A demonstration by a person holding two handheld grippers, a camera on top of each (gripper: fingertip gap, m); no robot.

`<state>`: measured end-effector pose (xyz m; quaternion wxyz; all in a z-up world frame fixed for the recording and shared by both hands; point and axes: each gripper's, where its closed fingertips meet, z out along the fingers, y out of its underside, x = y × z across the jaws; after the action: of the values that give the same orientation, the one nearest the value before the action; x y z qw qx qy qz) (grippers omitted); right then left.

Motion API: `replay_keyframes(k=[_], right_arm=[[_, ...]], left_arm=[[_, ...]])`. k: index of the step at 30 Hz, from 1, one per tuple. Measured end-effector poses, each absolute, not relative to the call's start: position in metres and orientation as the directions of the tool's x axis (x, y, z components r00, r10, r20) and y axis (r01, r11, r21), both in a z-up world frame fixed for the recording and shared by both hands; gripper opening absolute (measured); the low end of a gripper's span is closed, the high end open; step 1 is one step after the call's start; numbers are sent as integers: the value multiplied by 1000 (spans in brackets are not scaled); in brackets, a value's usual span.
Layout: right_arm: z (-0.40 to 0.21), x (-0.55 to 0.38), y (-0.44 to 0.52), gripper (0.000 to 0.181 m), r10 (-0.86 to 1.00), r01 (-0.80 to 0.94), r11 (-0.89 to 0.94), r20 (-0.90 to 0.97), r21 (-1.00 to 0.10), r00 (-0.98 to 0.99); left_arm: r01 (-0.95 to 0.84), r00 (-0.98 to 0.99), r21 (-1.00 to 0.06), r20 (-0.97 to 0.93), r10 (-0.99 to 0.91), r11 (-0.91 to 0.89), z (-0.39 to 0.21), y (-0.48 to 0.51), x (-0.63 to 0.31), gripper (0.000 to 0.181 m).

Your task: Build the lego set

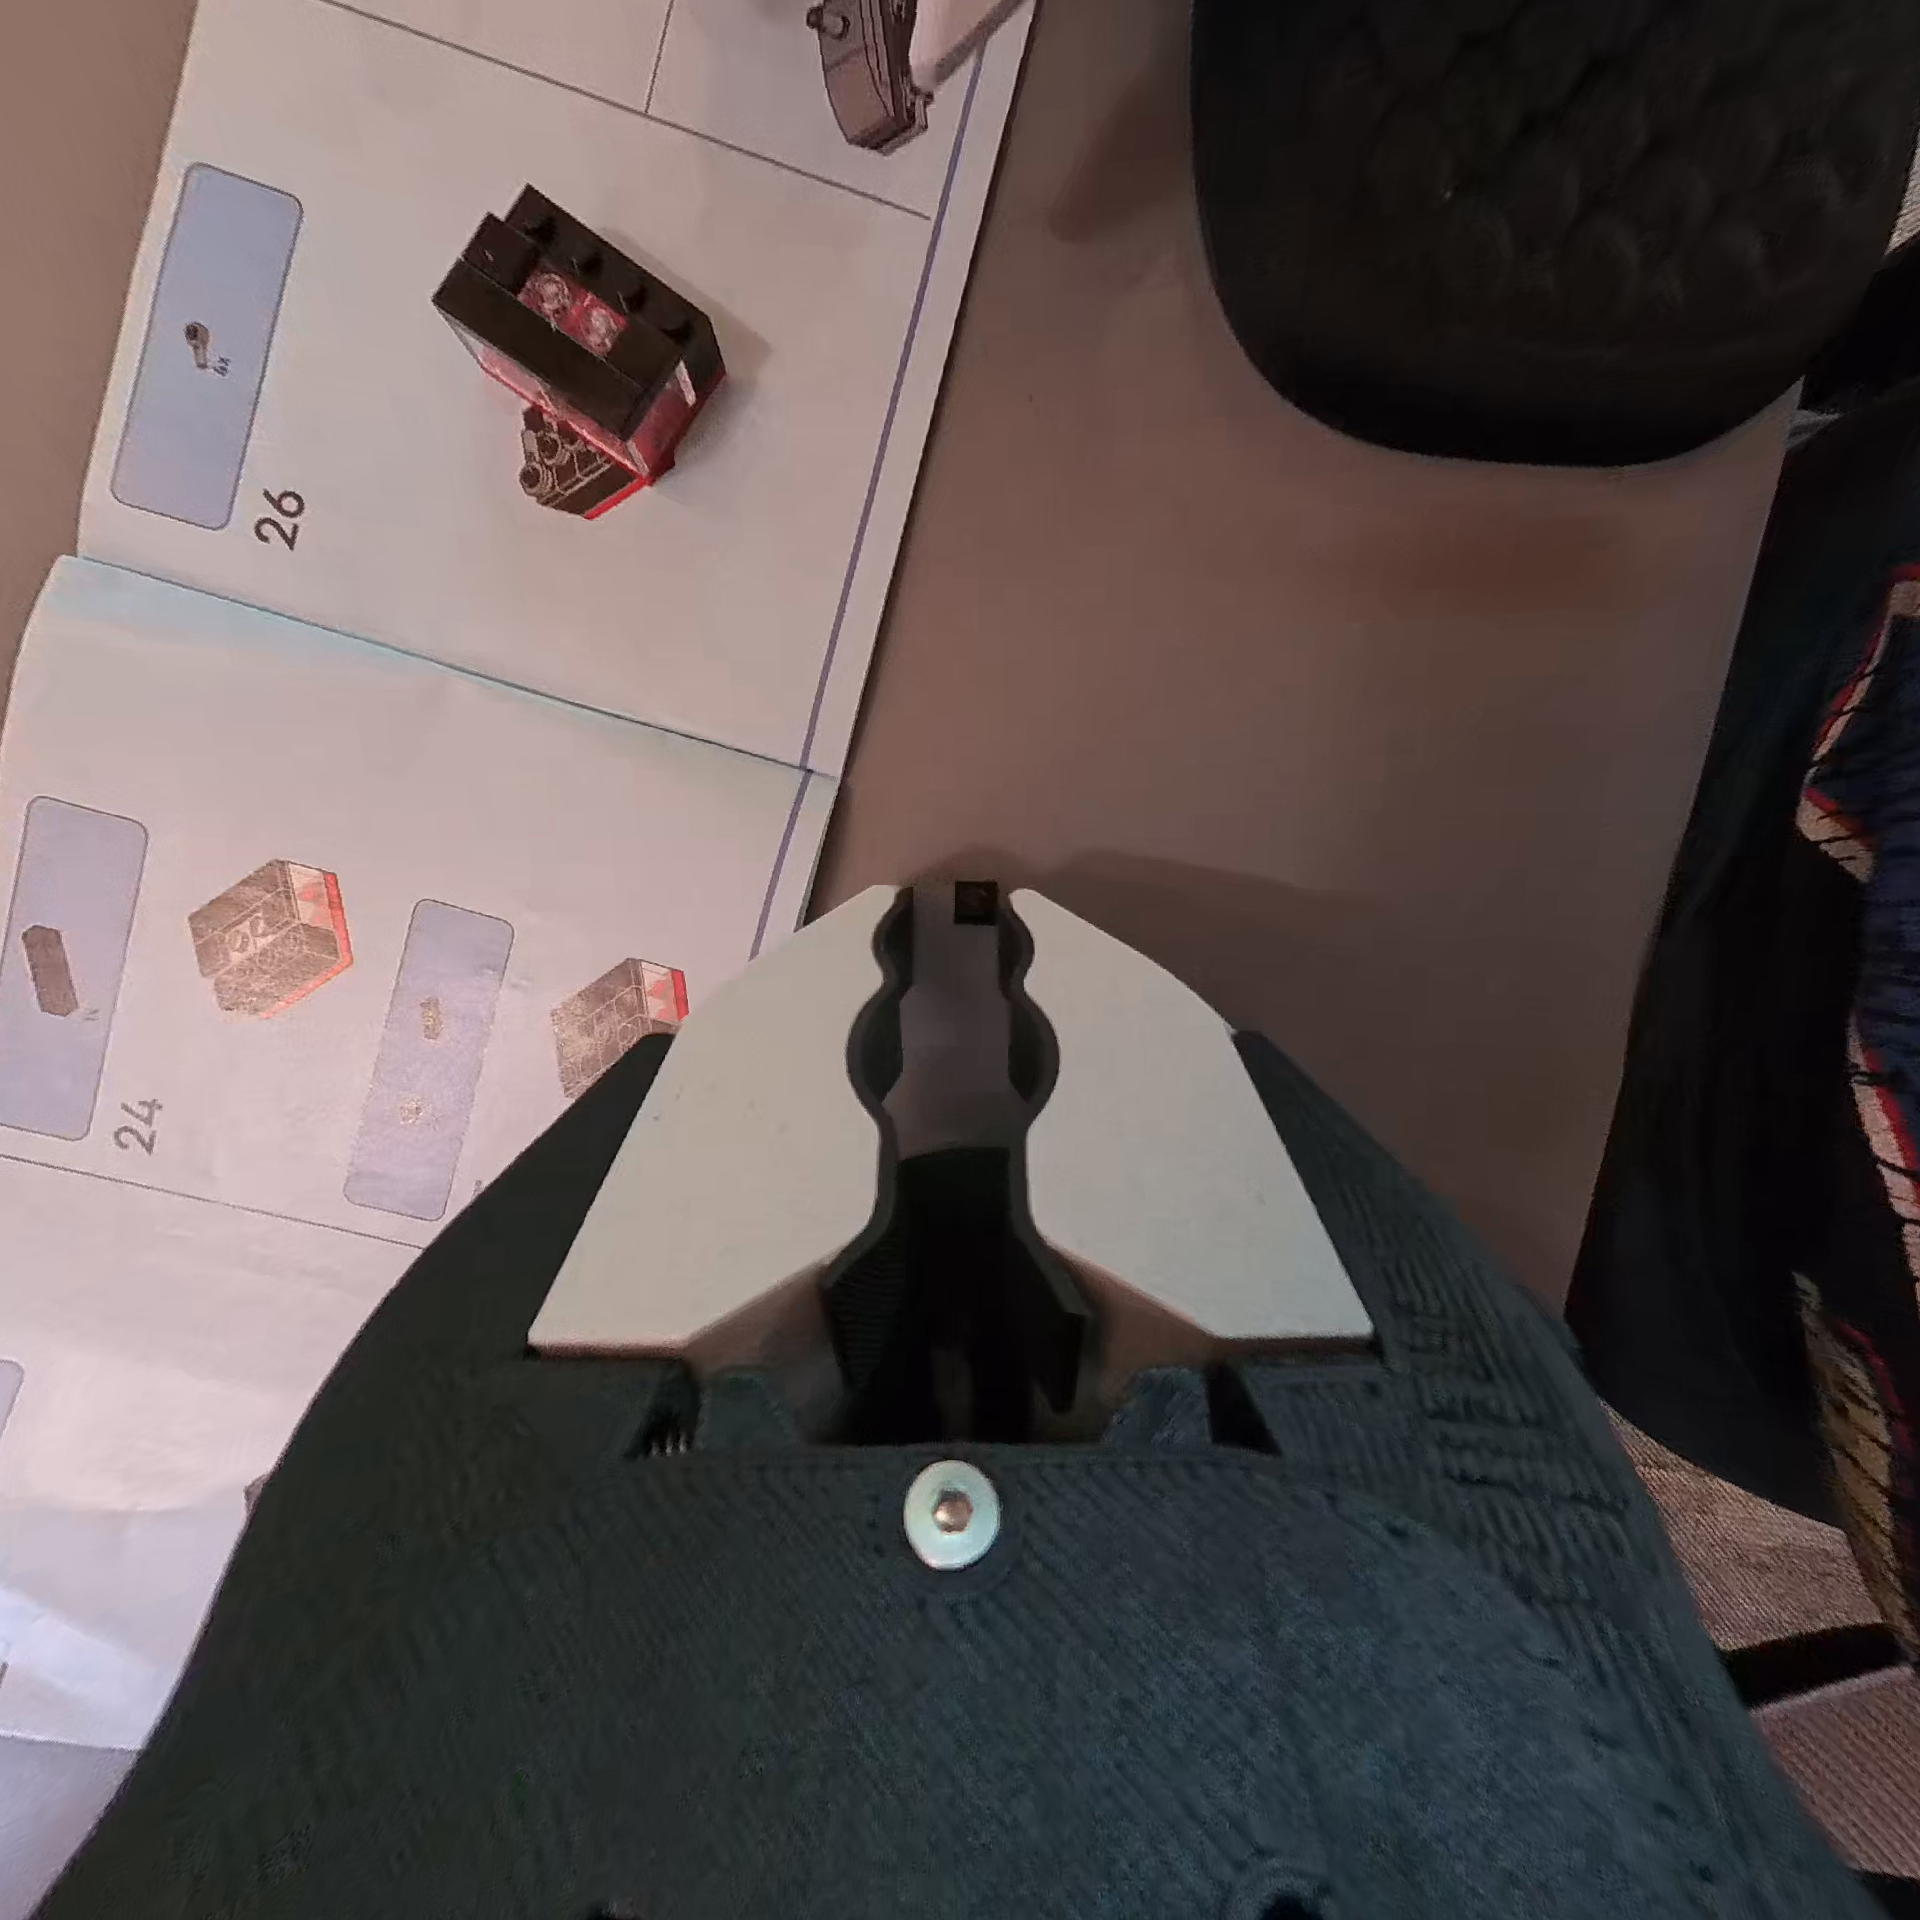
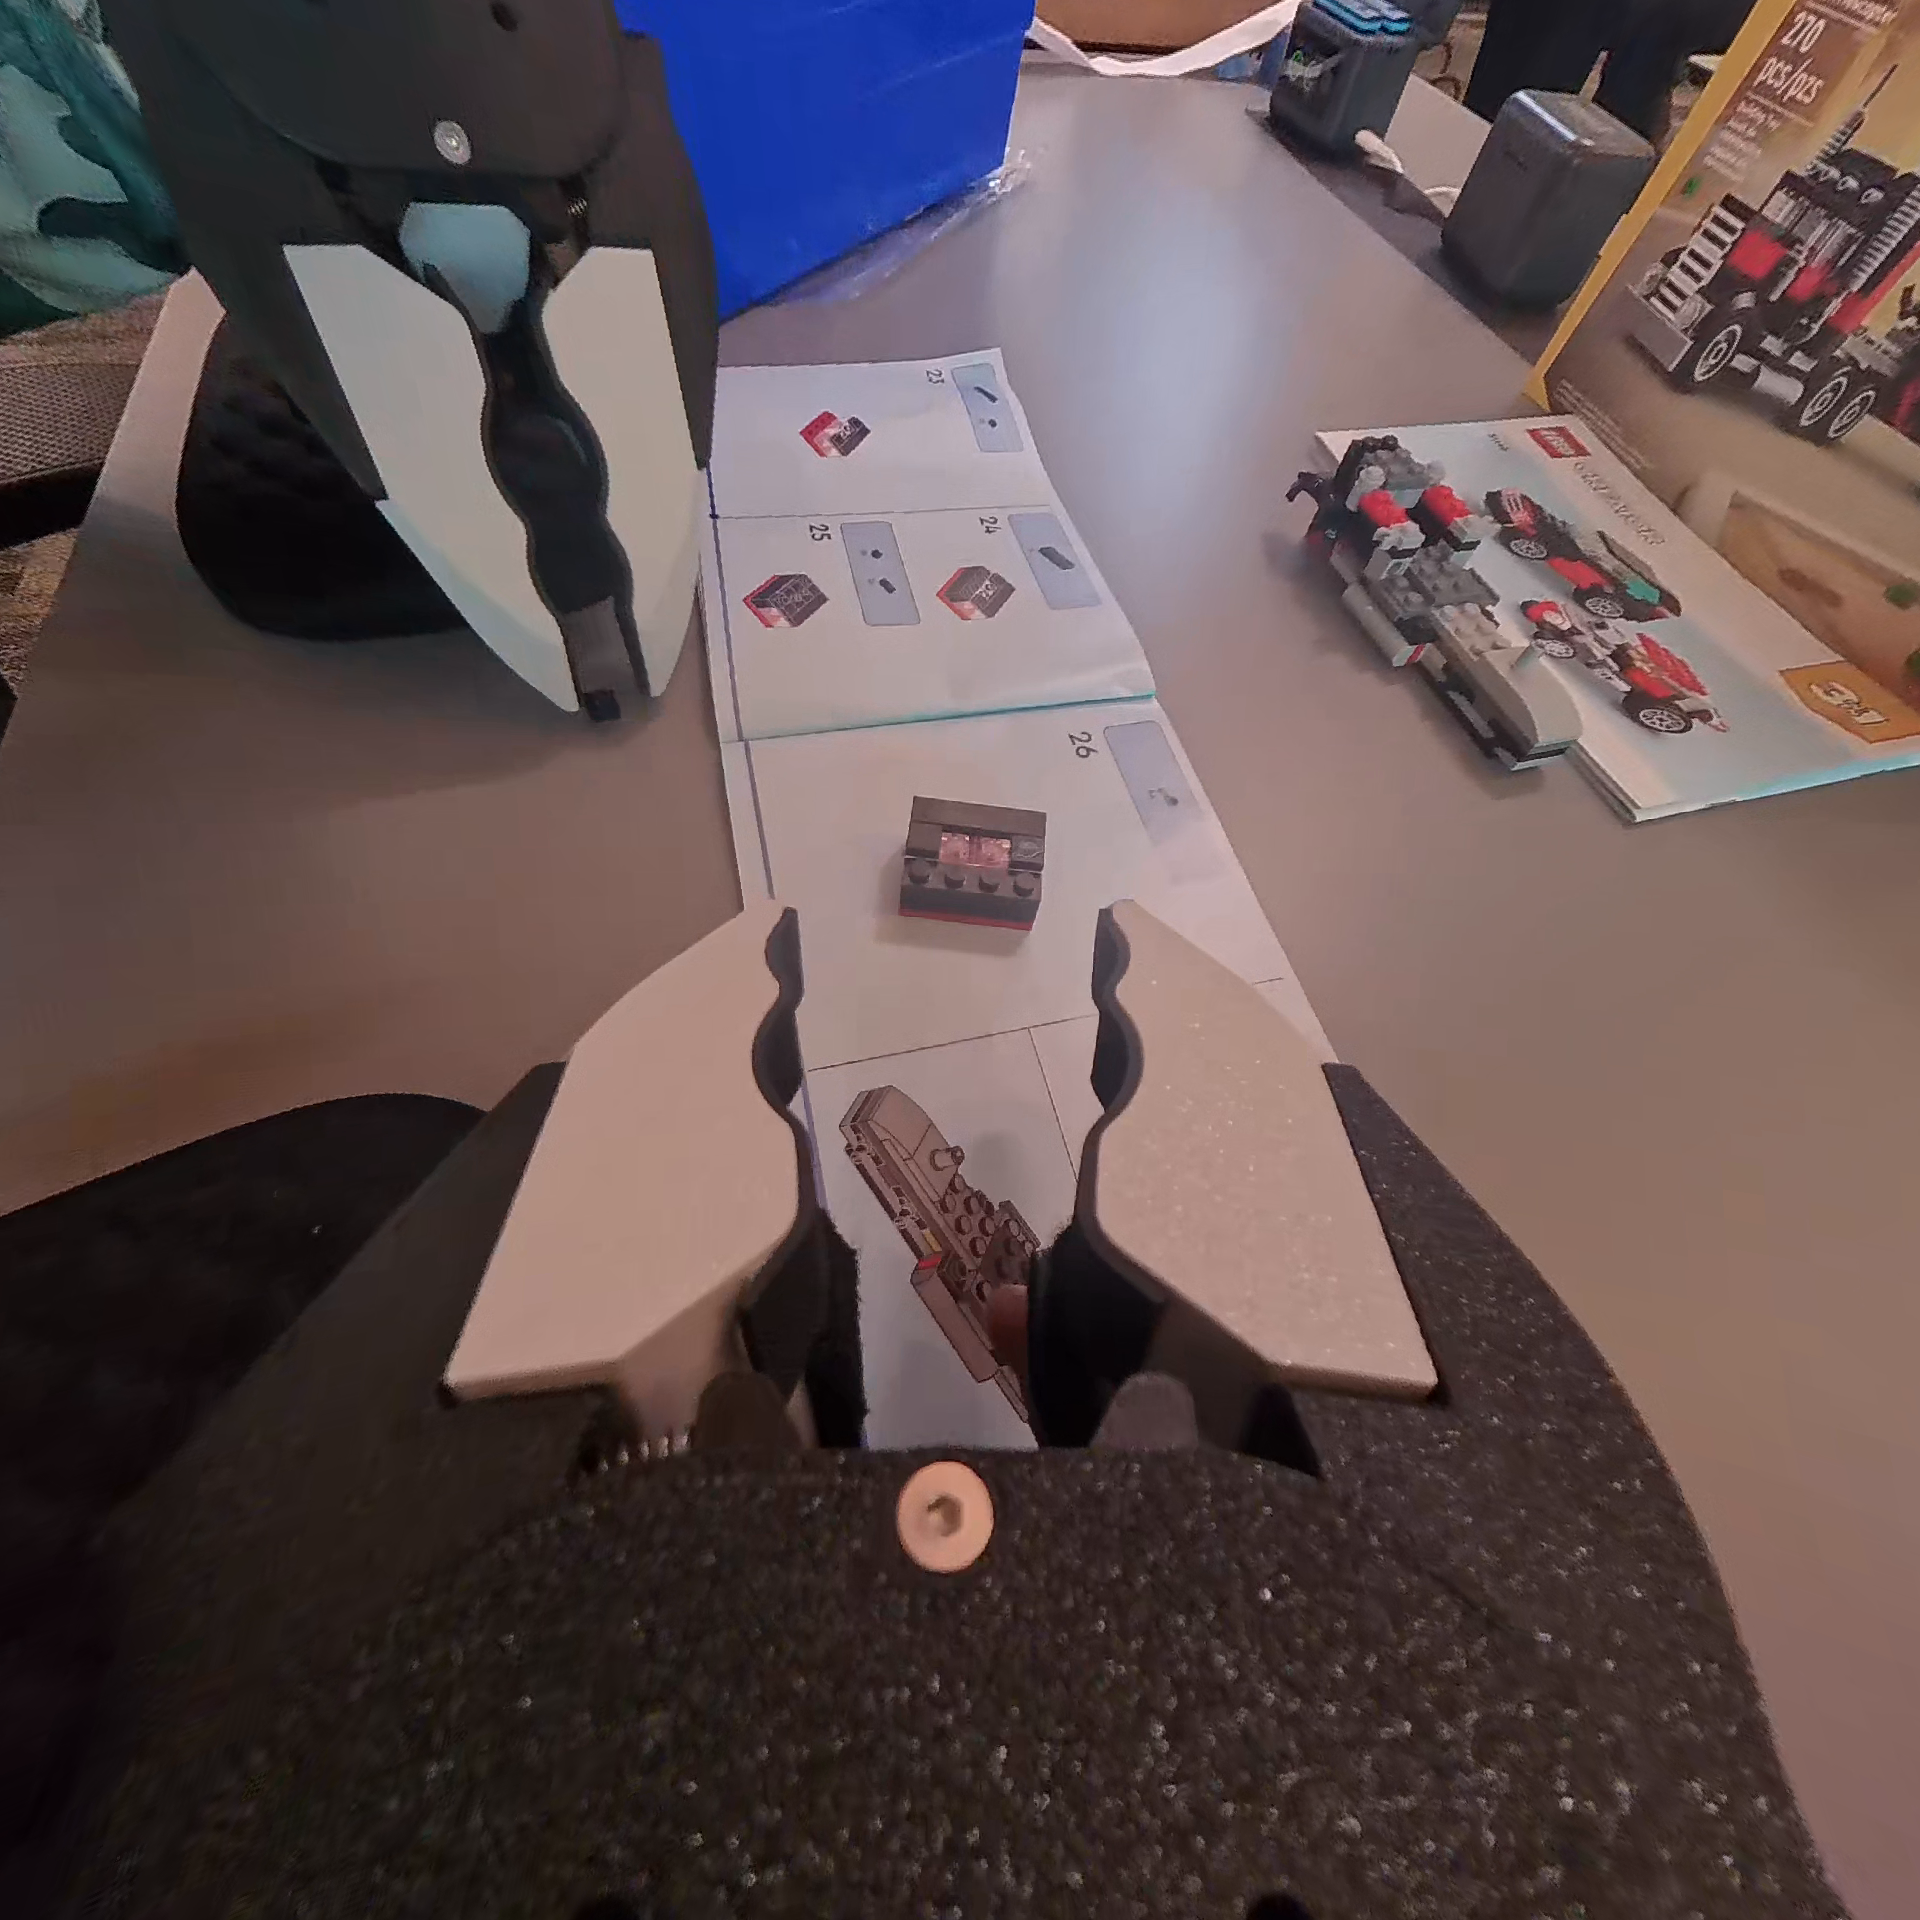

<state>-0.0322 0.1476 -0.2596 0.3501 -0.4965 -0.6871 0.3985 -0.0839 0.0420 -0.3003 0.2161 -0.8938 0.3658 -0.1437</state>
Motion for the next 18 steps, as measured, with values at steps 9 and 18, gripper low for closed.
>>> replay_keyframes(k=[9, 18], right_arm=[[-261, -32, 147, 54, 959, 410, 191, 81, -892, -271], [-261, -32, 145, 54, 957, 404, 195, 83, -894, -279]], left_arm=[[-624, 672, -485, 68, -737, -613, -303, 38, -86, 25], [-608, 672, -535, 46, -739, -586, -295, 37, -87, 33]])
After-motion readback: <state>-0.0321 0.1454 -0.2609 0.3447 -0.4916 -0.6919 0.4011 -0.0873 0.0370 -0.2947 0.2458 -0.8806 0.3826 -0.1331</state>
